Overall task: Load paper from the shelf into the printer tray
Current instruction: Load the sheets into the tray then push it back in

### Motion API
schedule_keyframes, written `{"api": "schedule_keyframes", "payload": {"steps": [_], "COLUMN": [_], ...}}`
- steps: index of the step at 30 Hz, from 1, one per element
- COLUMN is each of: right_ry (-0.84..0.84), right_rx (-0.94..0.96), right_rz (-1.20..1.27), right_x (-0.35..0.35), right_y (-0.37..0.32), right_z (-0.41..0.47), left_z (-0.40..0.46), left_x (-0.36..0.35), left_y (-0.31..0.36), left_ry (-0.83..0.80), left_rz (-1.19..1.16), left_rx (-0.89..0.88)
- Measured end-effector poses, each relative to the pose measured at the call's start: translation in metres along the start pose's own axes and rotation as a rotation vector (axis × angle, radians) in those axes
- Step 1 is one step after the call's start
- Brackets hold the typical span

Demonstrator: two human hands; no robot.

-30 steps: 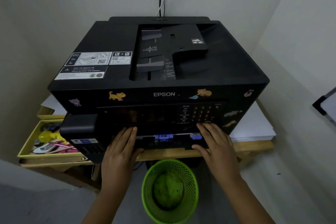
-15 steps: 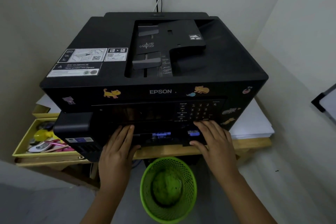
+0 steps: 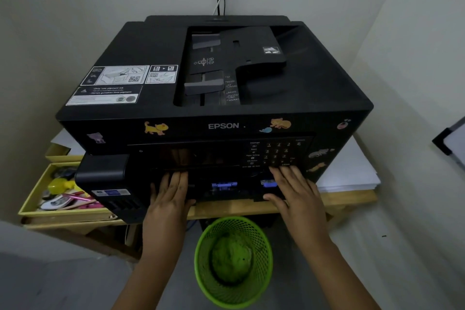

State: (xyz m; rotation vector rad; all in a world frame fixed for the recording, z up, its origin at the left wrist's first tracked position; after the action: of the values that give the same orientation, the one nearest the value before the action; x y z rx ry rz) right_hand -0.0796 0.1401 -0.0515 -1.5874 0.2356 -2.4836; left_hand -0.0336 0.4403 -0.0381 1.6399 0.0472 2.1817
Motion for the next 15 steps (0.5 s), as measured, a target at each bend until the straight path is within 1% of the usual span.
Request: {"api": "schedule_keyframes", "payload": {"steps": [3,6,12,15], "right_ry": [0.018,0.044,0.090,0.103], "right_rx": [0.003,0.001,-0.070,-0.070], "right_rz": [-0.023,-0.043,-0.051,-0.062], "right_x": [-0.001,0.000,-0.007,-0.009], "right_y": [0.000,-0.001,-0.007,-0.009], "right_z": [0.000,0.000,0.009,0.011], "left_z": [0.001,0.000,0.007,0.008], "left_x": [-0.002,-0.001,-0.008,-0.010], "left_y": [0.002,0.003,0.006,0.006], "left_ry": [-0.022,-0.005,0.097,0.139], "left_rz": [0.052,0.085,0.050,0.039], "left_rx": [-0.001,-0.010,0.055,0.081]}}
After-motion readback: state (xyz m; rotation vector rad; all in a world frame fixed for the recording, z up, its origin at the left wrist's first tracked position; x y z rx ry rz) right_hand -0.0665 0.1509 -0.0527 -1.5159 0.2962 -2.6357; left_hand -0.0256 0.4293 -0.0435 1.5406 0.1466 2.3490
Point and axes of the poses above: each hand's wrist, its own z-axis towards the middle knuckle, its own x-axis out of the back of the hand, y = z × x, the point moved 2 cm from there along z, towards the middle knuckle, and after that the axes turned 1 degree about x, right-handed, at the moved point
